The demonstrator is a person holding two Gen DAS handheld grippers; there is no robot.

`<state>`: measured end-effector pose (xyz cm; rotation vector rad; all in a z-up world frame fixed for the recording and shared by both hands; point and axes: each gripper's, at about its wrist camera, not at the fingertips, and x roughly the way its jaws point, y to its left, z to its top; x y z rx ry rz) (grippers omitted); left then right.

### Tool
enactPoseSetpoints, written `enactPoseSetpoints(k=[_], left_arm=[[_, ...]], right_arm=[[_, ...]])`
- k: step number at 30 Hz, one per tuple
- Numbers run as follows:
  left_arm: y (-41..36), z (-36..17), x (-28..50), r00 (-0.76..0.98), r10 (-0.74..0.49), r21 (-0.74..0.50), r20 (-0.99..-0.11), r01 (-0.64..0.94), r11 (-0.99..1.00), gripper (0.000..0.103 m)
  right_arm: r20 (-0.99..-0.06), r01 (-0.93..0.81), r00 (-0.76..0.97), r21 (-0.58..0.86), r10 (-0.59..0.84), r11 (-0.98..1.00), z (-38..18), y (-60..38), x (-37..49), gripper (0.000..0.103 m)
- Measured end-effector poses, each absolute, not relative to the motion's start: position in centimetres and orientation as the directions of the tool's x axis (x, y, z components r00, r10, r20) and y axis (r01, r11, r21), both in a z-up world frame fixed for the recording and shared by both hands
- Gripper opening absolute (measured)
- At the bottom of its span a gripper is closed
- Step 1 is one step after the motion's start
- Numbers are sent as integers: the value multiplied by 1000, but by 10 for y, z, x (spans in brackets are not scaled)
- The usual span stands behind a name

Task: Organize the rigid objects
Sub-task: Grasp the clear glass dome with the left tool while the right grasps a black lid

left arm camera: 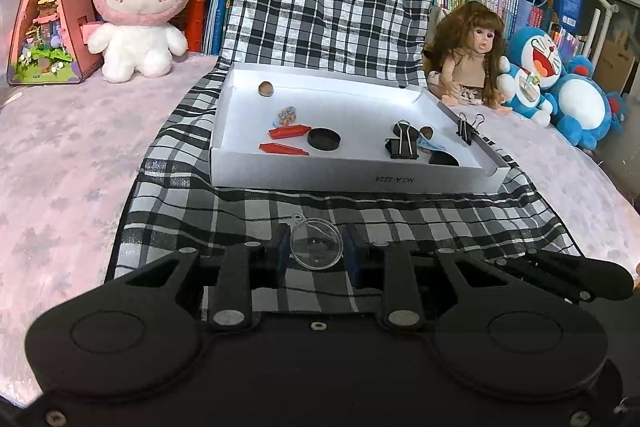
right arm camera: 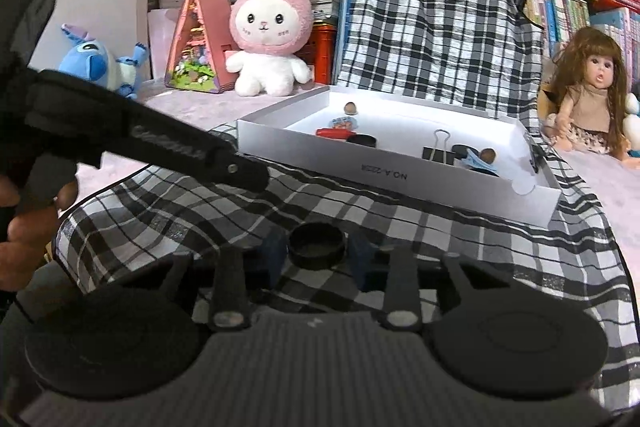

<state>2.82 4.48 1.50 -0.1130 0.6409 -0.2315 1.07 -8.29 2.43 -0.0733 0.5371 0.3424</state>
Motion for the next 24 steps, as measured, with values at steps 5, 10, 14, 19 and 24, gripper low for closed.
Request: enactPoseSetpoints(k=[5,10,14,19,24], left_arm=[[39,13,21,783,-247,-170,-571,181,969,27],[27,7,11,789,-254,-162,-559,197,967,27],[14,0,3,790,-272,-152,-549,226,962,27],[0,-9,-7,814,-252,-103,-523,233,967,34],[-7,-16,-14,851,-200,-43,-485,205,978,48]], right_arm=[[-507,-265,828,24,240,964,25,-92,10,38],[-491,-187,857,-13,156,982,25,-102,3,38],[-493,-131,864,-15,106,991,23,-112,-2,38],[-475,-79,877,-11,65,997,19,-120,-9,38],[-446,-67,894,-22,50,997,16,-118,-12,43]])
